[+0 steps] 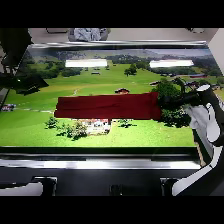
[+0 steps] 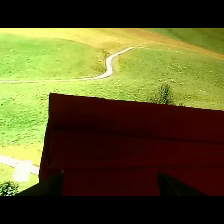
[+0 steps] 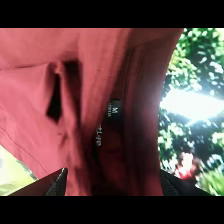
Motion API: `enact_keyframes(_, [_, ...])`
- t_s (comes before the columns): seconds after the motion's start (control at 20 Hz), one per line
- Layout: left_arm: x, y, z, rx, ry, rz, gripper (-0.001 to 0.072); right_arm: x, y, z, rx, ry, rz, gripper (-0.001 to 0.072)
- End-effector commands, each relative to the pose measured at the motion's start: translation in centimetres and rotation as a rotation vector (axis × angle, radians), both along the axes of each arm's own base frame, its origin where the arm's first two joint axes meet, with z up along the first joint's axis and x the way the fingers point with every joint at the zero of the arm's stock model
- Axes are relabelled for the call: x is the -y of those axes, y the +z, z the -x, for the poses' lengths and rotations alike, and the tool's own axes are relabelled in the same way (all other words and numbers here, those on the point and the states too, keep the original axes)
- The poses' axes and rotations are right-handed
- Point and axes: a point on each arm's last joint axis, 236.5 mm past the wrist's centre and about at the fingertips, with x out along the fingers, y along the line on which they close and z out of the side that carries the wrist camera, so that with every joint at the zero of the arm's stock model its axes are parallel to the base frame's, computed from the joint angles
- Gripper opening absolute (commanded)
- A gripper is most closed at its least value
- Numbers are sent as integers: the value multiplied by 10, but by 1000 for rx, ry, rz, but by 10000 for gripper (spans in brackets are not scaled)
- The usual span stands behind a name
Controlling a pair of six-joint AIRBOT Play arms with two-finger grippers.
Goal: Fold the shirts.
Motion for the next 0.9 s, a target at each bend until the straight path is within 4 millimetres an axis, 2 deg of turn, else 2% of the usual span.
enact_keyframes(0.0, [18,8,3,14,-38,-3,665,-19,-2,-2,-21,-12,-140,717])
enact_keyframes(0.1, [27,8,3,13,-56,-2,665,-26,-6,-1,-32,4,-149,717])
enact_keyframes(0.25, [39,8,4,13,-81,-1,665,-49,-13,1,-35,58,-130,713])
enact_keyframes(0.3, [43,8,4,13,-91,-1,666,-55,-16,-2,-31,57,-114,655])
enact_keyframes(0.35, [48,8,4,13,-101,-1,665,-61,-14,-5,-24,54,-114,430])
enact_keyframes(0.4, [55,8,5,12,-117,-1,664,-67,-8,-7,-16,53,-128,119])
enact_keyframes(0.45, [64,6,5,9,-136,0,646,-72,5,-8,-1,60,-150,43])
enact_keyframes(0.5, [77,1,6,2,-170,-1,421,-72,18,-10,28,63,-144,42])
enact_keyframes(0.55, [95,-7,9,-4,-220,3,107,-72,37,-11,66,70,-133,42])
enact_keyframes(0.6, [122,-16,13,-4,-284,27,28,-72,55,-10,104,84,-107,41])
enact_keyframes(0.75, [209,-51,29,-30,-356,171,28,-77,100,6,166,143,65,40])
enact_keyframes(0.85, [259,-74,41,-47,-369,245,28,-85,131,21,196,167,145,40])
